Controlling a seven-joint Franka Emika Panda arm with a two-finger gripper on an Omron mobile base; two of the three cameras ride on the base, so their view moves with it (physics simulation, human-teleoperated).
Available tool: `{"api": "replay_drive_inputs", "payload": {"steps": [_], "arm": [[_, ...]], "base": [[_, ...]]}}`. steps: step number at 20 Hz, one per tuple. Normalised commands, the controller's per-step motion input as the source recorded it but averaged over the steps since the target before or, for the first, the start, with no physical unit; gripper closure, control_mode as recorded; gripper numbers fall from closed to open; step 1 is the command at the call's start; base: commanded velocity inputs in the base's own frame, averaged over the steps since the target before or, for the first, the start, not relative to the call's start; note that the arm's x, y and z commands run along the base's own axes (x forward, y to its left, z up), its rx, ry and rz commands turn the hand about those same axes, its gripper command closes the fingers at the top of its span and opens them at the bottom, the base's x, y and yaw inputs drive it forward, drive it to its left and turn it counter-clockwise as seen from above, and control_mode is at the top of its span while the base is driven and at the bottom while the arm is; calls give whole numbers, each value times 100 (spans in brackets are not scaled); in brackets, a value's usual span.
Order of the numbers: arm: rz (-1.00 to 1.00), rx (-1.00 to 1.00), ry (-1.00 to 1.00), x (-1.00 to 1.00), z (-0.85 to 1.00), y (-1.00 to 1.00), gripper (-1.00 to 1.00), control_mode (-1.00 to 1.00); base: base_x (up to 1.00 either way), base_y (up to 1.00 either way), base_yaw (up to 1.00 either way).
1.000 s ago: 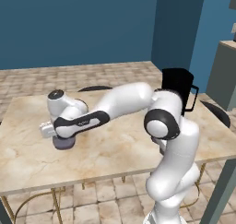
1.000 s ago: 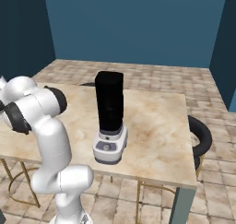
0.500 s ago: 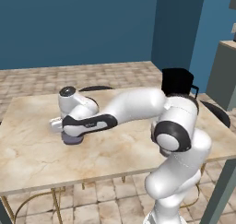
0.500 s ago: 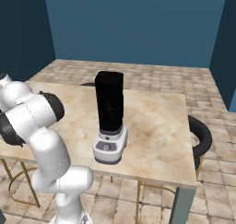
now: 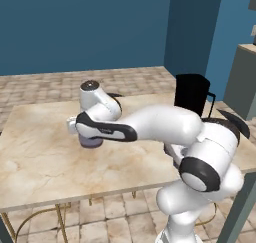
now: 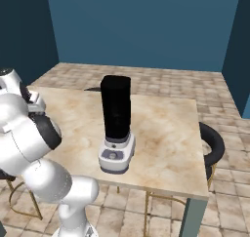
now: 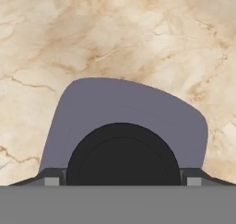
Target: Close the lid blender by securely placing the lid on top.
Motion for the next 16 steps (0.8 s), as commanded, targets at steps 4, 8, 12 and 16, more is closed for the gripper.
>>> {"api": "replay_drive_inputs", "payload": {"steps": [4,8,12,16], "arm": [[0,-2,0,-31,66,-43,100,-100],[0,-3,0,-26,58,-47,100,-100],[1,-2,0,-20,53,-49,100,-100],[3,-2,-3,-18,59,-56,100,-100]], "base": [[0,0,0],[0,0,0],[0,0,0],[0,0,0]]}}
